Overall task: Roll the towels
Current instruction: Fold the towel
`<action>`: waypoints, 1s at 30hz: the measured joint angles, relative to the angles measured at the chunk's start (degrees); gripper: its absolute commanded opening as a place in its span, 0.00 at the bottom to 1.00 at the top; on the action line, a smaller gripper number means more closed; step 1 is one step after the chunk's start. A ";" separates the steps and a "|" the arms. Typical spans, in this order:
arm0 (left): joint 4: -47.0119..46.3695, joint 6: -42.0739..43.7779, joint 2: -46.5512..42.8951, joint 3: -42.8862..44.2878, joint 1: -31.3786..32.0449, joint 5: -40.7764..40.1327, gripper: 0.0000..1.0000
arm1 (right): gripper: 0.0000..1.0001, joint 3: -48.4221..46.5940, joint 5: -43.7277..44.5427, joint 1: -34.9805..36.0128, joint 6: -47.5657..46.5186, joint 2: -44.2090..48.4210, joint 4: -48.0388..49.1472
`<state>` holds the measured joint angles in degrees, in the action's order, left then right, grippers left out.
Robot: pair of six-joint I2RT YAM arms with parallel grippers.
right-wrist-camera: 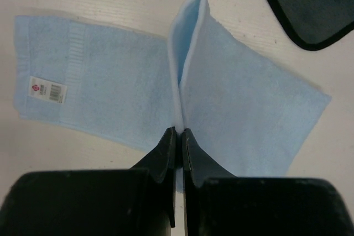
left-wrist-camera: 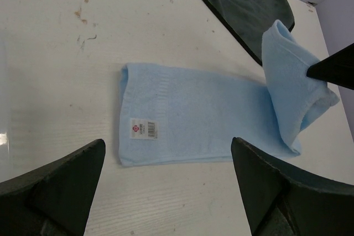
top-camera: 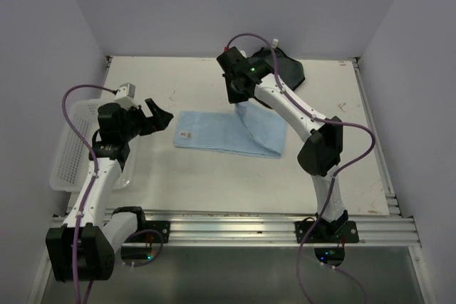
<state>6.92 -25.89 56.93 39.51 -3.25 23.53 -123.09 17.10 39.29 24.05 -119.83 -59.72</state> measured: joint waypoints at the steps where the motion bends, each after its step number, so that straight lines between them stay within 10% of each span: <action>1: 0.00 0.00 -0.04 0.00 0.00 0.02 0.99 | 0.00 -0.61 -0.24 0.28 0.26 -0.20 -0.07; 30: -0.07 -0.07 -0.37 -0.04 0.07 0.04 1.00 | 0.00 -3.23 -12.44 6.08 10.08 -5.68 11.43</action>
<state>6.85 -25.96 56.55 39.46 -3.18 23.57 -126.32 4.67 45.36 34.13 -125.51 -48.29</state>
